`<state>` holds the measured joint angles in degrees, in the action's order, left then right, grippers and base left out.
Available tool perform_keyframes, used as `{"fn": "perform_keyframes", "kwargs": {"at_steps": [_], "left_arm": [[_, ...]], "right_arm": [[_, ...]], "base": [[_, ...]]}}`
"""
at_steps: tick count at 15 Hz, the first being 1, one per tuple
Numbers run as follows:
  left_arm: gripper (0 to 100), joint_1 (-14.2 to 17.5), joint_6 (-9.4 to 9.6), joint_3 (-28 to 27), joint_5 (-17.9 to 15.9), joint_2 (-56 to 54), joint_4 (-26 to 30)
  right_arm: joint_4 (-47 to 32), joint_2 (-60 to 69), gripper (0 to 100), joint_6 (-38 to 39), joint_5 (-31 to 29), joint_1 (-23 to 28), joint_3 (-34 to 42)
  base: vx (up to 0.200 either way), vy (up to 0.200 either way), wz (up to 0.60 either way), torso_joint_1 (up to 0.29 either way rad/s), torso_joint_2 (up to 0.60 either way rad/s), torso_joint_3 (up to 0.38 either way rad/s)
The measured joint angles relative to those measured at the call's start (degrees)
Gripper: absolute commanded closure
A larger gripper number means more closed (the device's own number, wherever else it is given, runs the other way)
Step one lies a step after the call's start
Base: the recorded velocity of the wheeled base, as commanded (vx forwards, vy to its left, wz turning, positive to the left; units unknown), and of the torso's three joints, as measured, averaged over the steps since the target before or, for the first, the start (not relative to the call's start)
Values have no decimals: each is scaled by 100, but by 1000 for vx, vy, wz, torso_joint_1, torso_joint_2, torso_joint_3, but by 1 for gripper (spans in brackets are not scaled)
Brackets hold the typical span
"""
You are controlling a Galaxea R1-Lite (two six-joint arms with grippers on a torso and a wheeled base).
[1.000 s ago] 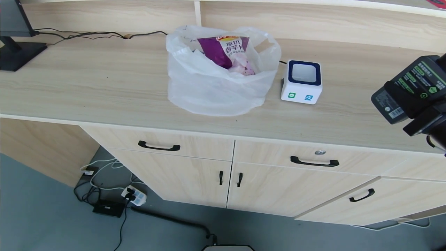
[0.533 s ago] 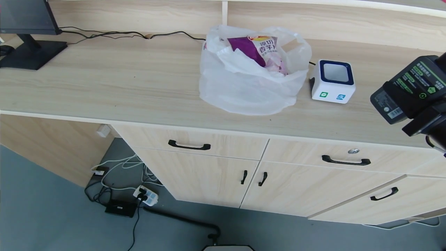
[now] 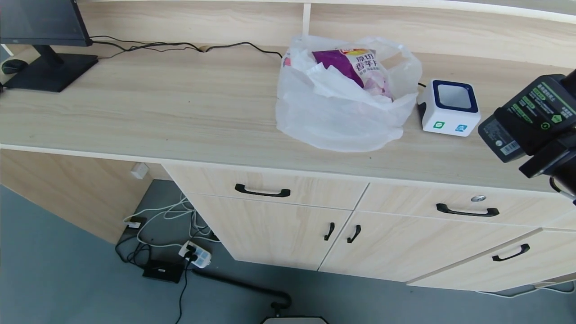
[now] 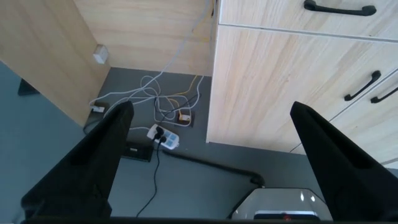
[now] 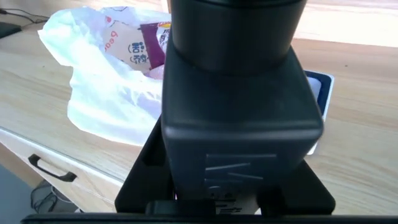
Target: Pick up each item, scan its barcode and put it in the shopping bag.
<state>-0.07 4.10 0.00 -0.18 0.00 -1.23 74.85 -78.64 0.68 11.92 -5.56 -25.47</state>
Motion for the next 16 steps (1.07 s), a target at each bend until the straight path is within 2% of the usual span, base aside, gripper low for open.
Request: {"fn": "perform_keyframes", "kwargs": {"at_steps": [2, 3, 5, 7, 10, 13, 16], "left_arm": [[0, -4, 2, 0, 0, 0, 4], [0, -4, 2, 0, 0, 0, 4], [0, -4, 6, 0, 0, 0, 1], [0, 2, 4, 0, 0, 0, -11], [0, 2, 11, 0, -2, 0, -13], [0, -4, 15, 0, 0, 0, -16], [0, -2, 20, 0, 0, 0, -22]], "right_arm": [[6, 0, 100, 2, 0, 7, 0], [6, 1, 100, -6, -7, 33, 0], [-5, -27, 100, -174, 83, 427, -68], [-10, -149, 100, -601, 674, 1090, -306], [15, -573, 100, -1620, 2032, 1887, -862], [15, -1246, 100, -2331, 2879, 2107, -1759], [12, -1981, 100, -2836, 3646, 2022, -2759]], "base": [[200, 0, 0, -15, -7, 2], [0, 0, 0, 0, 0, 0], [0, 0, 0, 13, 25, 1], [0, 0, 0, 0, 0, 0], [0, 0, 0, 0, 0, 0], [0, 0, 0, 0, 0, 0], [0, 0, 0, 0, 0, 0]]}}
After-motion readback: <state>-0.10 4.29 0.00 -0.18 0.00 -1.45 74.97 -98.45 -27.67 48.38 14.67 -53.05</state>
